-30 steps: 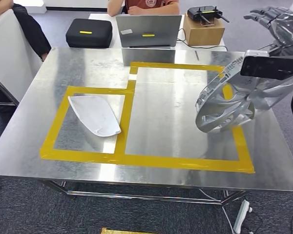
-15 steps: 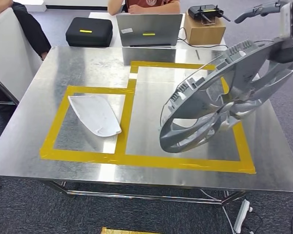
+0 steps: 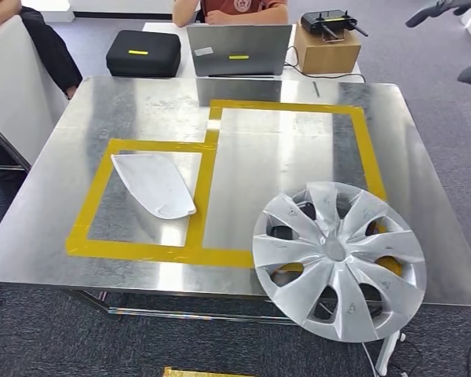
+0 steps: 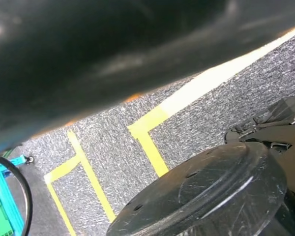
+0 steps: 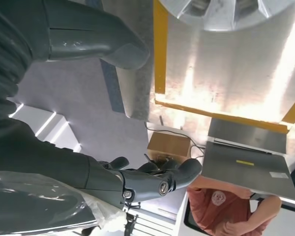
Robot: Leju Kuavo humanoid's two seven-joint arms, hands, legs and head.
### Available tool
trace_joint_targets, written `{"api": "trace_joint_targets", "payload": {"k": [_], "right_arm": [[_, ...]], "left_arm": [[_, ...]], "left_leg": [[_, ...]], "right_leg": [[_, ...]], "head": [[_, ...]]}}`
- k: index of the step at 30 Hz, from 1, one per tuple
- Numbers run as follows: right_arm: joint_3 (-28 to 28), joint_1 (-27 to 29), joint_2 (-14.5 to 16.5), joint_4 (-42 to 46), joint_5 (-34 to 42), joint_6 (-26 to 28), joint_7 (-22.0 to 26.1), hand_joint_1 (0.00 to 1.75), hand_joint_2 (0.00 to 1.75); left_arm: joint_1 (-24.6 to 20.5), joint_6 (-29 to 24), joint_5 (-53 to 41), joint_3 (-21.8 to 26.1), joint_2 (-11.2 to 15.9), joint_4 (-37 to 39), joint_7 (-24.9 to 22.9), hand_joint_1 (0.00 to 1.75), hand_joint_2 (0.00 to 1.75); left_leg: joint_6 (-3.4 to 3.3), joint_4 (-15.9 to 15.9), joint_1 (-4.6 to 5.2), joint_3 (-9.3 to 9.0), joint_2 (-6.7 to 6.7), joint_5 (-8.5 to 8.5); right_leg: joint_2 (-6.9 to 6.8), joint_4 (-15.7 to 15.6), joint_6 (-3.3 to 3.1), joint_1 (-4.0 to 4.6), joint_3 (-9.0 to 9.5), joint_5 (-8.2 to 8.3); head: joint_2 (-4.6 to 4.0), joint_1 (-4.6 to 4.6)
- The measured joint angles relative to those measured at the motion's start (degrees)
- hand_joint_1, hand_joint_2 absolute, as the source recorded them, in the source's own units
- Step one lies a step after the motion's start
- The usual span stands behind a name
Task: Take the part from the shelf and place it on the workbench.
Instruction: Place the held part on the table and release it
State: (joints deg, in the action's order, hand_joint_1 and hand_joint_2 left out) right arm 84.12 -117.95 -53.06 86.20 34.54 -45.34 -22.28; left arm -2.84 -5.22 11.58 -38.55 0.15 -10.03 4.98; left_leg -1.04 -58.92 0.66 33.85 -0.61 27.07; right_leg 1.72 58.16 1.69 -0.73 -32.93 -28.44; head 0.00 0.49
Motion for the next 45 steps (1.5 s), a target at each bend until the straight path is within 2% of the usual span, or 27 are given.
{"api": "trace_joint_targets", "payload": {"k": [5,9,13,24,29,36,45], "right_arm": [[1.6,0.3,-0.3,-0.2,-6.2,1.8,2.4,0.0,1.75],[2.3,3.3,-0.9,-1.4,-16.6,8.6,8.6,0.0,1.75],[2.6,6.9,-1.8,-3.0,-21.8,14.4,12.9,0.0,1.75],[2.8,9.6,-2.7,-4.5,-22.6,15.5,13.5,0.0,1.75],[2.4,12.3,-3.0,-5.0,-27.2,20.9,14.6,0.0,1.75],[-3.4,20.1,-3.0,-5.7,-36.7,24.2,15.0,0.0,1.75],[-10.4,26.4,-3.0,-5.6,-40.0,23.8,14.9,0.0,1.75]], "left_arm": [[0.0,0.0,0.3,0.0,0.0,0.0,0.0,0.0,0.0],[0.0,-0.2,0.4,0.0,-0.1,0.0,-0.2,0.0,0.0],[0.0,-0.3,0.4,0.0,-0.1,0.0,-0.8,0.0,0.0],[0.0,-0.4,0.4,0.0,-0.1,0.0,-0.9,0.0,0.0],[0.0,-0.7,0.4,0.0,-0.1,0.0,-0.9,0.0,0.0],[0.0,-0.6,0.5,0.0,-0.1,0.0,-0.7,0.0,0.0],[0.0,-0.5,0.6,0.0,-0.2,0.0,-0.4,0.0,0.0]], "left_leg": [[0.0,0.0,0.0,-0.02,0.0,-0.02],[-0.01,0.0,-0.01,-0.04,0.0,-0.03],[-0.06,0.0,0.01,-0.04,0.0,-0.06],[-0.06,0.0,0.0,-0.04,0.0,-0.06],[-0.06,0.0,-0.01,-0.04,0.0,-0.06],[-0.08,-0.1,0.01,-0.04,0.0,-0.07],[-0.34,-0.4,0.24,0.1,-0.01,0.09]], "right_leg": [[0.0,0.0,0.0,0.01,0.02,0.03],[0.0,0.0,0.02,0.01,0.05,0.05],[0.0,0.0,0.06,-0.01,0.06,0.08],[0.0,0.0,0.06,0.0,0.04,0.08],[0.0,0.0,0.06,0.01,0.06,0.08],[0.0,0.0,0.09,-0.01,0.07,0.1],[-0.01,-0.1,0.36,-0.25,0.08,0.2]], "head": [[0.0,0.0],[0.0,0.01],[0.0,-0.01],[0.0,-0.01],[0.0,0.0],[0.0,0.01],[0.0,-0.02]]}}
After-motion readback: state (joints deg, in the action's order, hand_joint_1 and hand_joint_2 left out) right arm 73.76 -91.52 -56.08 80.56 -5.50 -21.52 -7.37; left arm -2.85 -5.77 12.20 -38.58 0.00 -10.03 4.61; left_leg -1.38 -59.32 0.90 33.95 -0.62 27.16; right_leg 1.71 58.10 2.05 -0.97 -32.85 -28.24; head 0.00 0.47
